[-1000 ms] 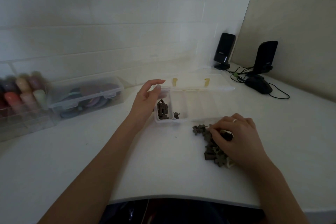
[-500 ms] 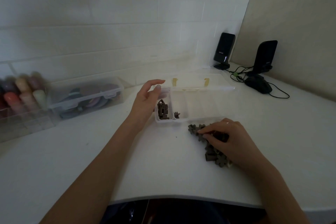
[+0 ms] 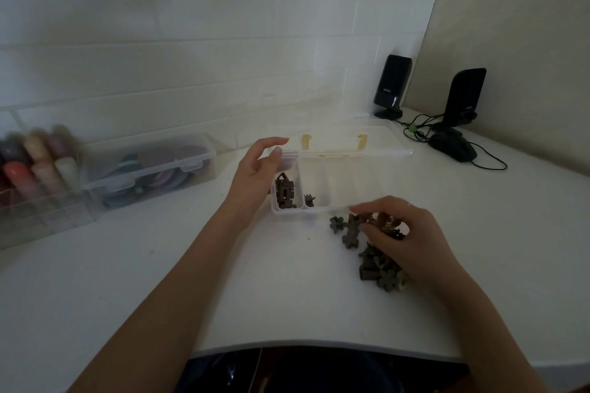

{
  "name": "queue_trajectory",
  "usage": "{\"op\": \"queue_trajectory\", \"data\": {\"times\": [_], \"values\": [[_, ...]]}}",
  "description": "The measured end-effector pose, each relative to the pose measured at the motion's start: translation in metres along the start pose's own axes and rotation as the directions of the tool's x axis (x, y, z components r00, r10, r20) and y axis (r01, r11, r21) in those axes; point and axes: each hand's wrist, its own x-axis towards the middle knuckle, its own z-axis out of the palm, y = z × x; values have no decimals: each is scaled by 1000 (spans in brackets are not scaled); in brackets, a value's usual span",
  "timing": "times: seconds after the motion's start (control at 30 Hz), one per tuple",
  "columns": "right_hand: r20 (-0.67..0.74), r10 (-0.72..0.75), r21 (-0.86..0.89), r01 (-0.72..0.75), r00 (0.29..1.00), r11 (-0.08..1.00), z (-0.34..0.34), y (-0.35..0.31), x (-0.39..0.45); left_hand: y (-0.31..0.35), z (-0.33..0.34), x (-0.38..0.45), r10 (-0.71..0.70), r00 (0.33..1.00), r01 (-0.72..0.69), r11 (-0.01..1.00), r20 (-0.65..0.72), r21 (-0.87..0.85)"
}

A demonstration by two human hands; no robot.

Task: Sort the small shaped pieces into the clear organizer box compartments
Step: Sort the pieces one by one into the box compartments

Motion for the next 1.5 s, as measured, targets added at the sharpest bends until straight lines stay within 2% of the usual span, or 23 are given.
{"op": "queue_trajectory", "data": {"times": [0.2,0.33,0.43,0.6,0.8,1.0,1.07,1.2,1.3,1.4,1.5], "values": [[-66,-38,35,41,997,999,3,-12,13,-4,-5,3,-20,998,25,997,58,-74],[-94,-140,-12,139,986,990,2,-30,38,-6,-6,6,-18,995,30,991,94,-134],[-123,-188,-114,174,974,978,-3,-34,54,-7,-8,7,-5,994,20,990,110,-137],[55,-125,-420,136,991,897,0,-17,58,-7,-12,8,15,991,3,991,136,-136],[73,-90,-507,115,993,854,16,-8,48,-7,-12,7,40,985,-11,986,169,-168],[226,-38,-652,181,973,736,17,-17,50,-9,-13,9,67,984,-36,983,168,-181],[220,-50,-652,185,974,735,18,-17,49,-9,-13,9,71,983,-40,983,168,-182],[148,-172,-593,226,974,773,19,-4,43,-9,-12,8,79,985,-52,984,152,-172],[32,-209,-419,203,977,885,14,0,42,-10,-10,10,71,992,-54,986,102,-160],[-106,-245,-264,210,964,941,2,-4,38,-11,-11,12,49,998,-42,988,41,-146],[-97,-159,-139,145,983,980,-5,-4,28,-13,-11,13,41,999,-40,991,4,-129]]}}
